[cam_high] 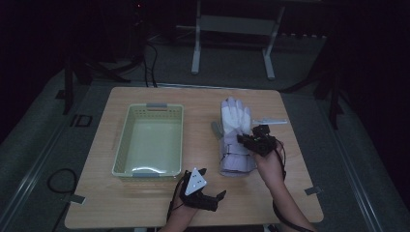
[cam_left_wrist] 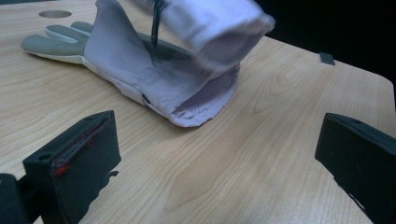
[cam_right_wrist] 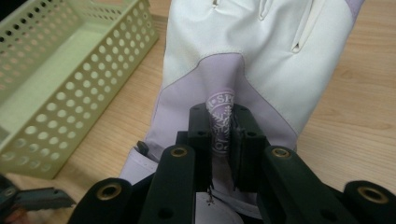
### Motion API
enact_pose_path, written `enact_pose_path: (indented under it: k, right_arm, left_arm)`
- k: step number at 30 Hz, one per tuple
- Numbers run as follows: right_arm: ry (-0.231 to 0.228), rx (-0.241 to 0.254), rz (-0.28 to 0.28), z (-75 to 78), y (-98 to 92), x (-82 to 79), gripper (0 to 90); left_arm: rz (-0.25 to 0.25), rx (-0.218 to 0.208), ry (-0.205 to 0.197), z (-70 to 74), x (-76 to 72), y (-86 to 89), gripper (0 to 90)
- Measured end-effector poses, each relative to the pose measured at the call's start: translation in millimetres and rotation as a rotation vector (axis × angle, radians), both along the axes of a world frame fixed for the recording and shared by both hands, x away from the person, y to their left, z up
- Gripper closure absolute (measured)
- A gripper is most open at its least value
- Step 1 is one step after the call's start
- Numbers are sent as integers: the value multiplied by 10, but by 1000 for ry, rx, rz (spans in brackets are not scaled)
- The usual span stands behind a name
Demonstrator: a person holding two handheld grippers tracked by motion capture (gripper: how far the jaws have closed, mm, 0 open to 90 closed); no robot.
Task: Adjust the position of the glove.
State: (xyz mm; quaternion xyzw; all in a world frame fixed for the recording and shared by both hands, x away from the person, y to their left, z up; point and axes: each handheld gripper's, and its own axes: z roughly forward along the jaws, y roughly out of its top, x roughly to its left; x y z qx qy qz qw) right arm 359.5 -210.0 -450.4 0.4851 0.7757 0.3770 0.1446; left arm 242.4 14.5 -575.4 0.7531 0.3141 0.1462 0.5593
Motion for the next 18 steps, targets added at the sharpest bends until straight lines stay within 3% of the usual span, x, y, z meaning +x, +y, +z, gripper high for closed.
enact_pose_path:
  k: [9,14,18]
  right_arm:
    - [61,-96,3,-309,145,149,800]
    - [90,-122,-2,-444,131,222,798]
    - [95,-132,-7,-459,60,235,797]
  left_arm:
    - [-2,2,-2,0,2,2,1]
    - [-2,-1,-2,0,-1,1,1]
    - [-3,3,-5,1,-4,-2,1]
